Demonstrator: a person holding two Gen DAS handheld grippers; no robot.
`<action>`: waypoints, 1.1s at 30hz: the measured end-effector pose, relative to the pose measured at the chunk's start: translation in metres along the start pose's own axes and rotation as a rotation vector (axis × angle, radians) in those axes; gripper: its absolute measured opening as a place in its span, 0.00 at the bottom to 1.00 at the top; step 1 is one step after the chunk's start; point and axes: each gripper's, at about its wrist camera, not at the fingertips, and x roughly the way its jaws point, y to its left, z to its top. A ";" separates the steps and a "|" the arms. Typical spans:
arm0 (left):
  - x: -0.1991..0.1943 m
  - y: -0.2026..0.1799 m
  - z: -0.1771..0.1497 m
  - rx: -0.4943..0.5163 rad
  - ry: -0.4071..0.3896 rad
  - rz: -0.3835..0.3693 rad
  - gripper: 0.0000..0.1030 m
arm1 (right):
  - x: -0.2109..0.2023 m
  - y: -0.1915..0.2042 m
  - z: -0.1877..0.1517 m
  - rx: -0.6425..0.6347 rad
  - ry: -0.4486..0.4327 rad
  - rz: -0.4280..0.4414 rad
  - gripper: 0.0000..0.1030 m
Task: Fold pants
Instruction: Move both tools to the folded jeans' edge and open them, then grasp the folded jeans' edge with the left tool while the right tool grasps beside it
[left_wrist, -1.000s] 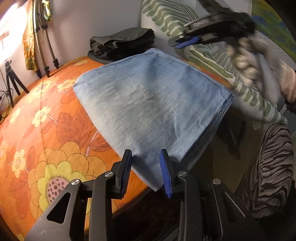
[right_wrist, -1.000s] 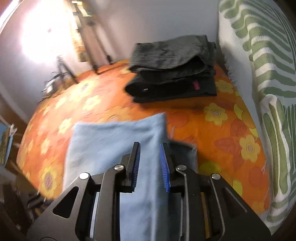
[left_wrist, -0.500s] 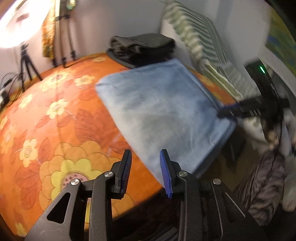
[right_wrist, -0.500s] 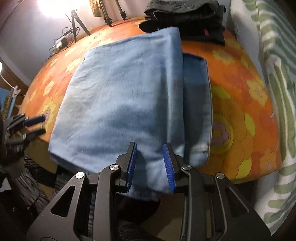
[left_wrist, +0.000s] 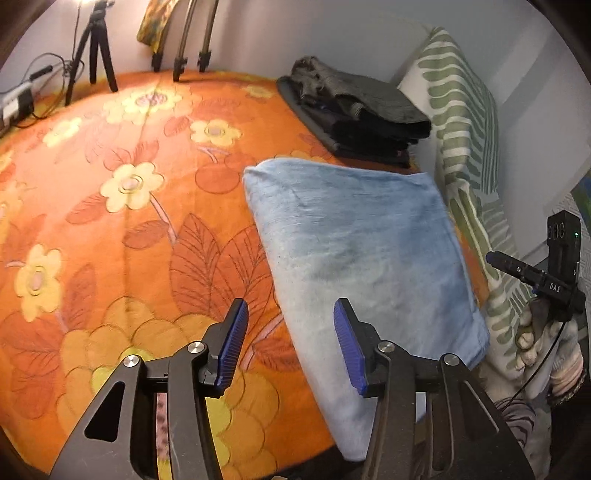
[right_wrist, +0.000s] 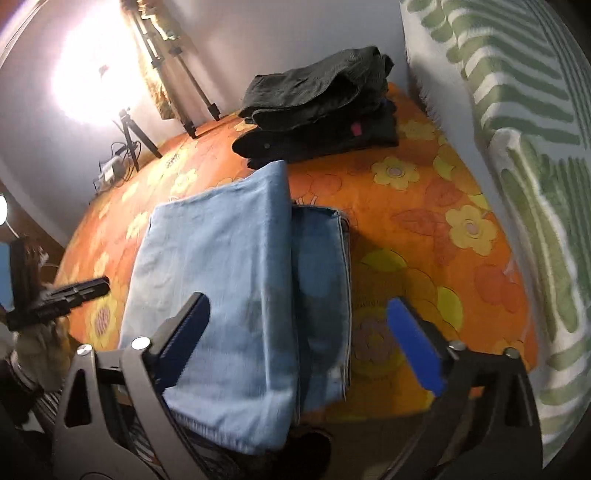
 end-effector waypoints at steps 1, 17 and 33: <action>0.003 0.000 0.000 -0.002 0.004 0.003 0.46 | 0.009 -0.001 0.004 0.005 0.022 0.011 0.97; 0.040 0.002 0.012 -0.035 0.018 -0.015 0.46 | 0.085 -0.020 0.022 -0.002 0.154 0.108 1.00; 0.054 -0.013 0.018 0.006 -0.030 0.018 0.33 | 0.092 0.012 0.021 -0.096 0.118 0.159 0.59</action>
